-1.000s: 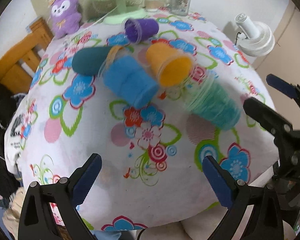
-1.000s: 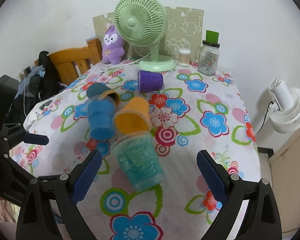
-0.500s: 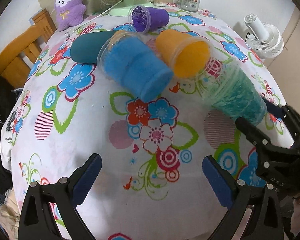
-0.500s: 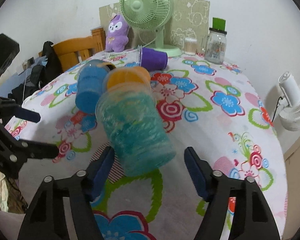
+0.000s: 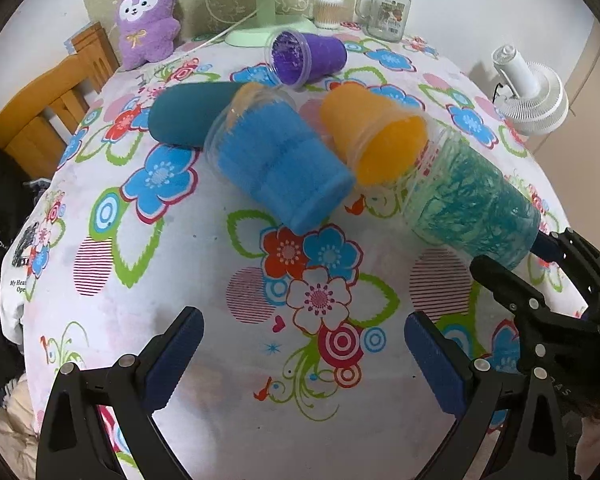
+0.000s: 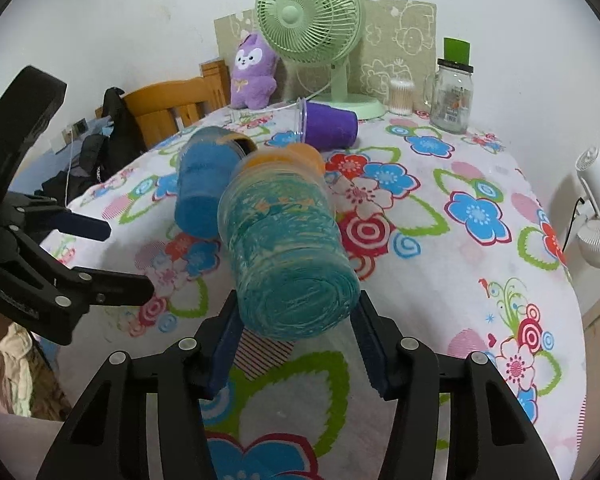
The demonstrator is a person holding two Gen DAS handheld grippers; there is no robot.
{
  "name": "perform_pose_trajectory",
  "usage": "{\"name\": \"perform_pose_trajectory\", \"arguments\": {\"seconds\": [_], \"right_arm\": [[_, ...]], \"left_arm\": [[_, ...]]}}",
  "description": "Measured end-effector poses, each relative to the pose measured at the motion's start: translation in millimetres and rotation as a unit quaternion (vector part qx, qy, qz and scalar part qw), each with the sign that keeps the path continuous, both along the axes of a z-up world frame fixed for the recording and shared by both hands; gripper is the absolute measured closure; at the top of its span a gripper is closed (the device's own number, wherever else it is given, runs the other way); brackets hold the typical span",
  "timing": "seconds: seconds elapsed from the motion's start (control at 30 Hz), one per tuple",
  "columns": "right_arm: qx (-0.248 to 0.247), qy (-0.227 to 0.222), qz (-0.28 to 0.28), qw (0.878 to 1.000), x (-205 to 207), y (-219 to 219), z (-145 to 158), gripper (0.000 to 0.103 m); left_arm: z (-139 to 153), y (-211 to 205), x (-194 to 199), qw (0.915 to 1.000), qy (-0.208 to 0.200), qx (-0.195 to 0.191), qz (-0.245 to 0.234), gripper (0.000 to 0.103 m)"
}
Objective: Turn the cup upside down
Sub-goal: 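Turn the clear teal cup rim-down with the right gripper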
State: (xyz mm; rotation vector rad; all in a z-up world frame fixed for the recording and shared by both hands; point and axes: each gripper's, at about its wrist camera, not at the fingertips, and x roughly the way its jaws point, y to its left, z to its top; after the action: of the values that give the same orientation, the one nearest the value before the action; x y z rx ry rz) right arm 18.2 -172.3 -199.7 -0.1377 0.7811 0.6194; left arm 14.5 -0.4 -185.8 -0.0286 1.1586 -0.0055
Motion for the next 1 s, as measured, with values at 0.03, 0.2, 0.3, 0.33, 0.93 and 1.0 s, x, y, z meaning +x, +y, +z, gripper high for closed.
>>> {"name": "perform_pose_trajectory", "arguments": {"seconds": [0.03, 0.2, 0.3, 0.33, 0.93, 1.0], "right_arm": [[0.0, 0.002, -0.001, 1.0, 0, 0, 5, 0.047], [-0.013, 0.012, -0.01, 1.0, 2, 0, 36, 0.047], [-0.03, 0.028, -0.017, 0.999, 5, 2, 55, 0.047], [-0.035, 0.033, -0.018, 0.999, 6, 2, 60, 0.047], [-0.161, 0.21, -0.032, 0.964, 51, 16, 75, 0.047], [-0.176, 0.233, -0.035, 0.956, 55, 15, 67, 0.047]], "left_arm": [[4, 1, 0, 1.0, 0.001, -0.002, 0.001, 0.001], [29, -1, 2, 0.9999, 0.003, -0.006, -0.008, 0.001], [44, -4, 4, 0.9998, 0.005, -0.006, -0.016, 0.001], [50, -4, 6, 0.9998, 0.006, -0.006, -0.018, 0.001], [50, -1, 27, 0.9991, 0.029, -0.029, -0.011, 0.002], [42, -2, 30, 0.9987, 0.037, -0.032, -0.012, 0.002]]}}
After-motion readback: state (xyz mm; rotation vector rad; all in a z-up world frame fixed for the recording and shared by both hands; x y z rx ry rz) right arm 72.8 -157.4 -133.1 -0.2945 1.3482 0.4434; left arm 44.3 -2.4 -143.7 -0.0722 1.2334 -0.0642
